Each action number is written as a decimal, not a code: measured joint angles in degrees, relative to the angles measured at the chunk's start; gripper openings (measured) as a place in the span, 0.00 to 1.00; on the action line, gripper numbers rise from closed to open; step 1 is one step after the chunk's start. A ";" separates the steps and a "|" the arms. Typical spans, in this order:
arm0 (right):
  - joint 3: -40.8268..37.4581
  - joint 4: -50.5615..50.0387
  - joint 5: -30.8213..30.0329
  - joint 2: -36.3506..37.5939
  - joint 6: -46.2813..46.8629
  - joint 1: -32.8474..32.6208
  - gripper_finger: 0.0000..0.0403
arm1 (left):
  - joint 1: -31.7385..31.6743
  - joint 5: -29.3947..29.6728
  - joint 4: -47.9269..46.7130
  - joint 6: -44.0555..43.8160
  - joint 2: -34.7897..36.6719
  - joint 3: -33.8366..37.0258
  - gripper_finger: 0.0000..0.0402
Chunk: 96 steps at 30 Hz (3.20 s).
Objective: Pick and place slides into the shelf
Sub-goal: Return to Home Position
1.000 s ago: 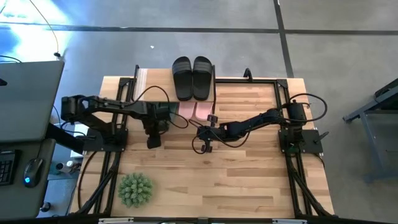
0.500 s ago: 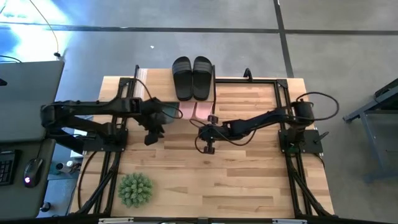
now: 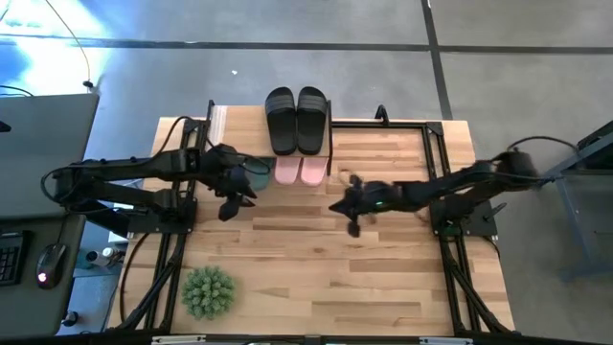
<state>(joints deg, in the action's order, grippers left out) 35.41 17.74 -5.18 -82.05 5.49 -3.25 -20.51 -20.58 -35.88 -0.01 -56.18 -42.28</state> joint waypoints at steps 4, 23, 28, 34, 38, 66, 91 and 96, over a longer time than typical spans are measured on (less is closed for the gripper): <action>-7.04 6.34 4.39 9.05 4.07 1.27 0.00 | 0.02 -0.45 4.21 0.47 -0.02 0.00 0.32; -8.84 3.91 6.99 41.06 4.58 4.79 0.00 | -0.09 -3.03 12.74 -1.73 17.30 -1.87 0.32; -8.80 0.12 8.27 48.09 5.01 4.76 0.00 | -0.09 -2.81 12.68 -1.78 22.93 -2.03 0.32; -8.80 -6.23 6.02 55.61 6.06 4.75 0.00 | -0.08 -1.54 11.35 -2.40 28.64 -2.05 0.32; -8.80 -9.81 5.28 59.37 6.06 4.72 0.00 | -0.09 0.92 7.41 -2.38 32.76 -2.05 0.32; -8.95 -24.37 4.06 77.38 6.04 4.72 0.00 | -0.09 8.26 -3.61 -3.44 50.57 -2.03 0.31; -18.74 -11.24 4.33 81.74 9.45 4.72 0.00 | -0.09 6.98 4.77 -4.99 55.80 5.80 0.31; -25.90 -1.46 5.43 81.76 12.19 4.70 0.00 | -0.09 5.67 12.28 -6.19 55.80 11.93 0.31</action>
<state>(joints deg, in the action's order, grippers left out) 9.51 16.28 0.25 -0.30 17.68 1.45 -20.60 -14.91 -23.60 -6.20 -0.38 -30.35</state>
